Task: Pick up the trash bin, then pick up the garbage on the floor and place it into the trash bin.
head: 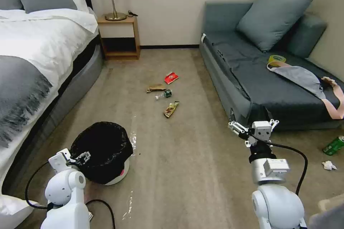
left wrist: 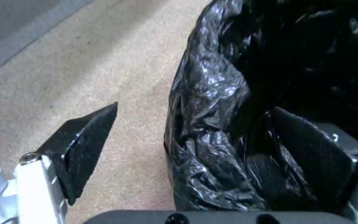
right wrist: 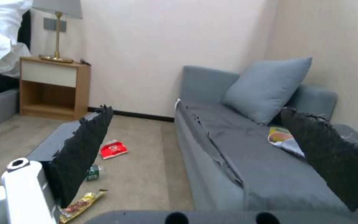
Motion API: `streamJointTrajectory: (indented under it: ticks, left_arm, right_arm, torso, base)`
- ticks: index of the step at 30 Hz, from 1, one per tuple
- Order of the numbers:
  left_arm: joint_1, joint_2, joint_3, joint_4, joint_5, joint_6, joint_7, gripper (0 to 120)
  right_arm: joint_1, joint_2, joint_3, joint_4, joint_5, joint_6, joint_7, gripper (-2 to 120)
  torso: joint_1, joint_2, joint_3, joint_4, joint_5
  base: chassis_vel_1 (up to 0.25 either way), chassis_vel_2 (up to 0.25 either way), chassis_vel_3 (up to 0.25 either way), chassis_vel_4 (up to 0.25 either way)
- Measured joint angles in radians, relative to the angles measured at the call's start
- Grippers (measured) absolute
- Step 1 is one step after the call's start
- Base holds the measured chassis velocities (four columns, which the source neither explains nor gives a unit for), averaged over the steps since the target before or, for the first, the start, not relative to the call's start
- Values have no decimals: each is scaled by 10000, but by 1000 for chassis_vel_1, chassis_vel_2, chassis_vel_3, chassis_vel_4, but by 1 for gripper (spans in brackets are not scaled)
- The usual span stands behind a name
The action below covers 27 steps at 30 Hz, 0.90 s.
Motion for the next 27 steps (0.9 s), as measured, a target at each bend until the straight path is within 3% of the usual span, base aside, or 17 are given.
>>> streamJointTrajectory:
  ticks: [5,9,27]
  left_arm:
    - [-105,-38,-51,202,-53,-2,-17,98]
    - [-134,-53,-65,280,-100,-54,-23,90]
    - [-106,-110,-40,273,-314,-53,-6,23]
  right_arm:
    - [53,18,-8,-52,-1,4,0,100]
    - [69,29,-12,-75,-10,9,0,100]
    - [-125,21,86,89,-72,145,27,100]
  torso:
    - [0,0,-1,0,5]
    - [0,0,-2,1,6]
    - [0,1,-2,1,1]
  base:
    - [0,0,0,0]
    - [0,0,0,0]
    - [0,0,0,0]
